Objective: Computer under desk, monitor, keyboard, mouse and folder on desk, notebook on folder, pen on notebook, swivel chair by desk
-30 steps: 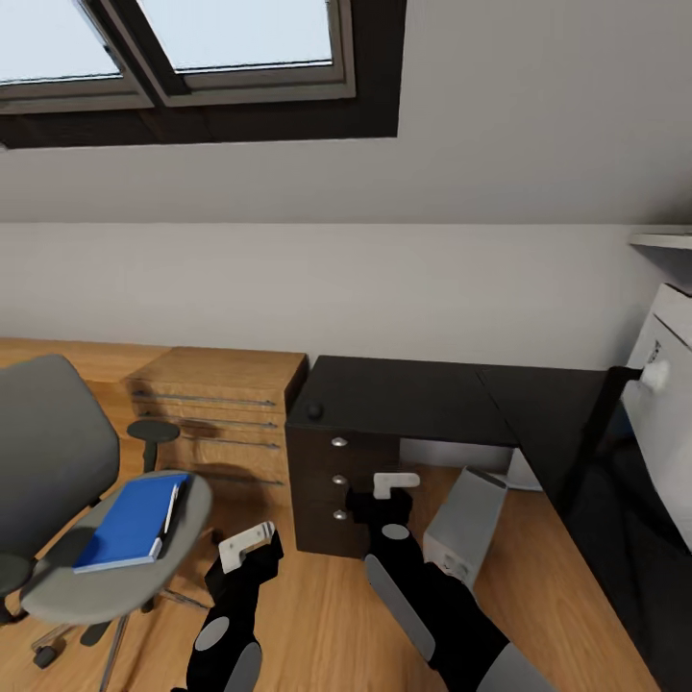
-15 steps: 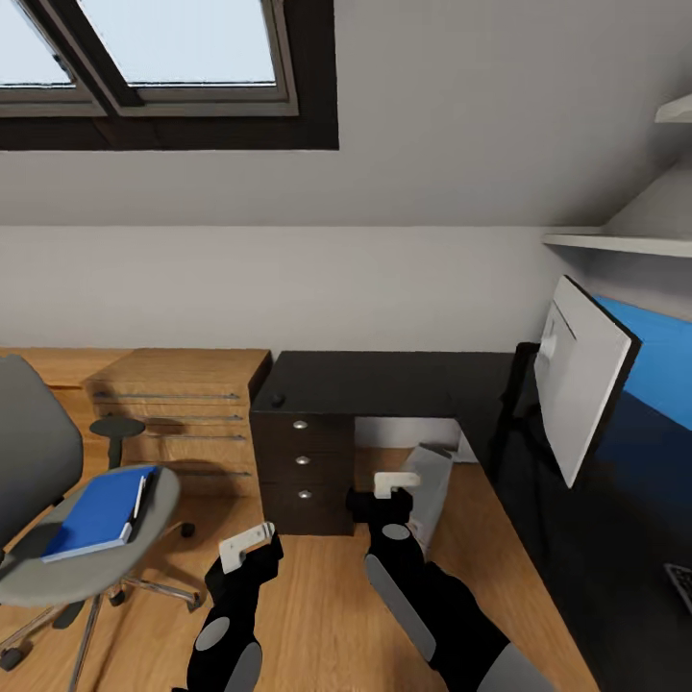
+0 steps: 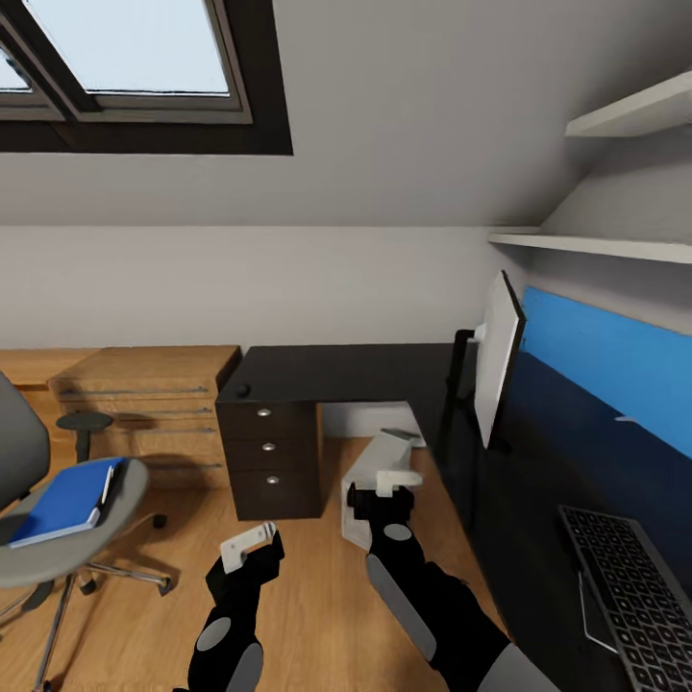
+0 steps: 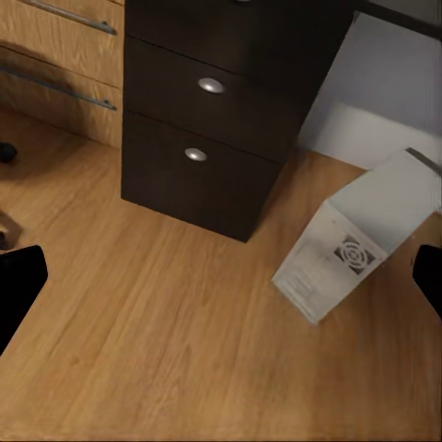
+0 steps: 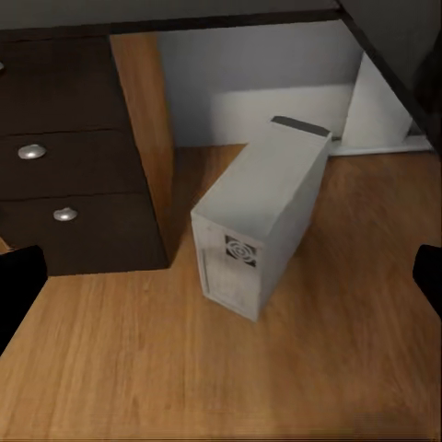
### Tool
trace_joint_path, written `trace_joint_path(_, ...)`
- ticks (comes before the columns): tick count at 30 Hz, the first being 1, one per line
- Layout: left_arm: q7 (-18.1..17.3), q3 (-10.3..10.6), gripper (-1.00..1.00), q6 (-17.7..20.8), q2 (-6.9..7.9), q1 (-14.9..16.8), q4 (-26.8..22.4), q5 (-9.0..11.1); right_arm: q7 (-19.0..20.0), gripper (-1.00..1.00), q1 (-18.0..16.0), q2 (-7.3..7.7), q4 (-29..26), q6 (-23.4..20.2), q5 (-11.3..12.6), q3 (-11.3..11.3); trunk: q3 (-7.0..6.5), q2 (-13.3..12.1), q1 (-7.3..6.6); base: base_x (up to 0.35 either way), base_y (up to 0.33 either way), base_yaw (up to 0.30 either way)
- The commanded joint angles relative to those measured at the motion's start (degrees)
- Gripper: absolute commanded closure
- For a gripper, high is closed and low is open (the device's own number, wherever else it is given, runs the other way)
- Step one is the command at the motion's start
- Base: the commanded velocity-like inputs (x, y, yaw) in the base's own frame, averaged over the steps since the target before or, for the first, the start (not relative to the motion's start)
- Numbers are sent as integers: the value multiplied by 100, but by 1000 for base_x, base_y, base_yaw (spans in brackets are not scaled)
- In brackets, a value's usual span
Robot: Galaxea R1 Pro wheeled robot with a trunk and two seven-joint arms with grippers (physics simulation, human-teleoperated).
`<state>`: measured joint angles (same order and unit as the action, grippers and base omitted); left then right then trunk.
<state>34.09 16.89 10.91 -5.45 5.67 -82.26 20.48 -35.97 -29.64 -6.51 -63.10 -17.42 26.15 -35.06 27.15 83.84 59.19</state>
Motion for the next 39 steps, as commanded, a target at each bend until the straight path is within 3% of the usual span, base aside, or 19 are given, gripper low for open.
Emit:
trace_joint_path(1,36,7,-100,25,1,4,-10,26,-40,-100,-6,71,1,-19,31,-9,7,4,-2,-184,-294,0)
trace_joint_path(2,36,9,-100,25,1,4,-4,26,-28,-100,-6,243,15,173,27,-10,7,4,-2,-177,-296,0)
trace_joint_path(6,36,14,-100,25,-4,4,5,26,-25,-100,-8,326,223,400,31,23,7,4,-2,-176,-297,0)
trace_joint_path(15,36,57,-100,25,-1,4,16,33,-24,-100,-19,390,481,450,35,93,7,4,-2,-174,-297,0)
trace_joint_path(19,36,59,-100,25,-5,4,16,34,-13,-100,-34,429,698,454,38,234,7,4,-2,-174,-297,0)
trace_joint_path(21,36,63,-100,25,-7,4,17,35,10,-100,-91,487,1136,457,43,353,7,4,-2,-174,-297,0)
trace_joint_path(22,36,79,-100,25,-4,4,17,35,114,-100,-231,528,1474,467,46,393,7,4,-2,-174,-297,0)
trace_joint_path(27,36,101,-100,25,-2,4,17,35,587,-100,-542,566,2121,496,48,417,7,4,-2,-174,-297,0)
trace_joint_path(29,36,103,-100,25,-5,4,17,35,837,-100,-760,662,2581,705,56,435,7,4,-2,-171,-297,0)
trace_joint_path(32,34,104,-100,25,-3,4,17,35,931,-100,-885,695,2840,790,68,447,7,4,-2,-145,-296,0)
trace_joint_path(33,30,104,-100,25,0,4,17,35,1226,-100,-1081,721,3239,841,86,462,7,4,-2,-40,-272,0)
trace_joint_path(39,-21,102,-100,25,6,4,12,48,1753,-100,-1376,774,3872,916,92,821,7,4,-2,-12,-163,0)
